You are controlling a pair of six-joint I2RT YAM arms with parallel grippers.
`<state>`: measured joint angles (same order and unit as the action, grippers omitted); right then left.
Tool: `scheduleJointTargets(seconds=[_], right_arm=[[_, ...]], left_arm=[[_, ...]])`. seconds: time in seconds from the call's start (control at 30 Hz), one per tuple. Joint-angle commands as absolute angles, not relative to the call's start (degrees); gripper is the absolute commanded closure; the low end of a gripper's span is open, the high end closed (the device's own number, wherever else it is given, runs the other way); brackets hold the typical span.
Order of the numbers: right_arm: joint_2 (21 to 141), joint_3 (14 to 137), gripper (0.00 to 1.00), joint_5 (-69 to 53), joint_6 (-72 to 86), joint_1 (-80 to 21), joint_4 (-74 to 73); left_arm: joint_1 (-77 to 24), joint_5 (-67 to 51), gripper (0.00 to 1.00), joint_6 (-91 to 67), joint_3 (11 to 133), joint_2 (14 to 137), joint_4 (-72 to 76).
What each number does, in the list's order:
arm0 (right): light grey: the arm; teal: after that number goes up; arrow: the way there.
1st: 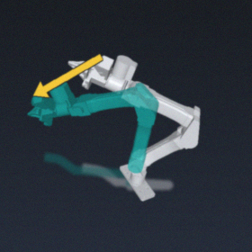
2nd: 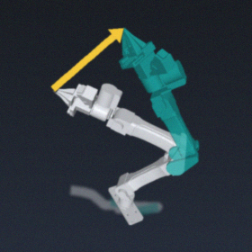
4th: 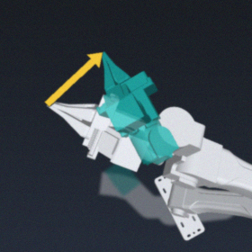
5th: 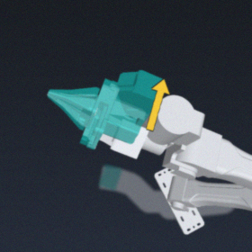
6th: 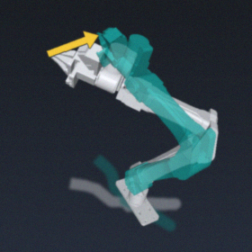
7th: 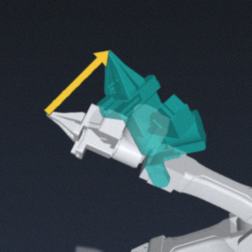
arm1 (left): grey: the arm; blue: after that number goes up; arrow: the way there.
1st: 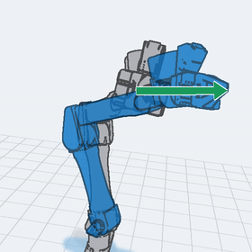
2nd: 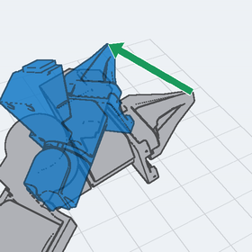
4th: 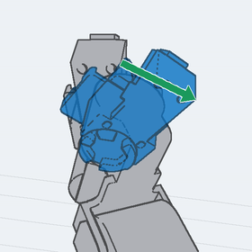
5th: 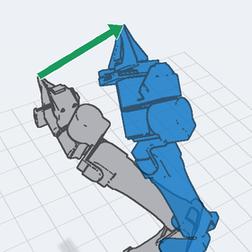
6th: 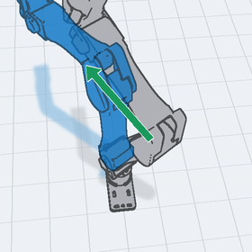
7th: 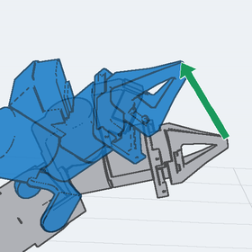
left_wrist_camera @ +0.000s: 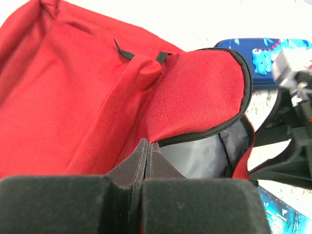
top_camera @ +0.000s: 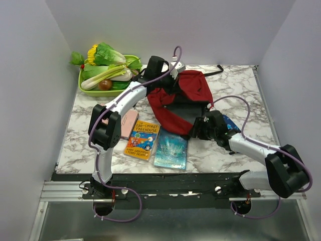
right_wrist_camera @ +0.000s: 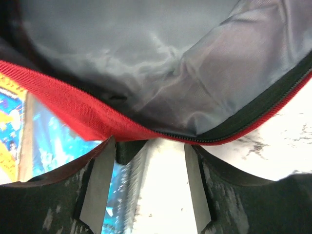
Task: Pack the student bag
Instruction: Unzip the student bag at the center of the board.
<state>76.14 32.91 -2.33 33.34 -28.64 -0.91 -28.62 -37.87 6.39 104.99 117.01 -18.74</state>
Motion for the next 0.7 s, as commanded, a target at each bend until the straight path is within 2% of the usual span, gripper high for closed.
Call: scheduleJointTargets(seconds=[0.0, 0.17, 0.3, 0.57, 0.6, 0.63, 0.67], right_arm=[[70.94, 28.84, 0.31, -9.83, 36.91, -28.65, 3.24], [70.57, 22.25, 0.29, -23.17, 42.36, -28.65, 15.8], [73.47, 18.82, 0.29, -26.19, 44.12, -28.65, 19.6], [81.2, 16.43, 0.26, -30.14, 46.84, -28.74, 28.81], [82.25, 16.52, 0.26, -30.67, 47.19, -28.74, 29.87], [84.18, 16.7, 0.26, -31.02, 47.72, -28.74, 31.45], [84.9, 17.13, 0.26, -31.37, 47.81, -28.74, 31.81]], left_arm=[[-29.79, -37.18, 1.0, 7.1, 96.01, 113.47, -16.35], [-29.88, -34.55, 1.0, 11.07, 88.6, 111.45, -16.08], [-29.53, -33.58, 1.0, 10.81, 84.04, 110.22, -14.68], [-29.36, -30.85, 1.0, 7.12, 84.9, 108.9, -15.11], [-29.36, -30.07, 0.73, 7.21, 86.47, 108.98, -16.25], [-29.27, -29.45, 0.64, 7.64, 87.44, 108.98, -19.83], [-29.09, -29.79, 0.6, 8.69, 88.23, 108.38, -22.21]])
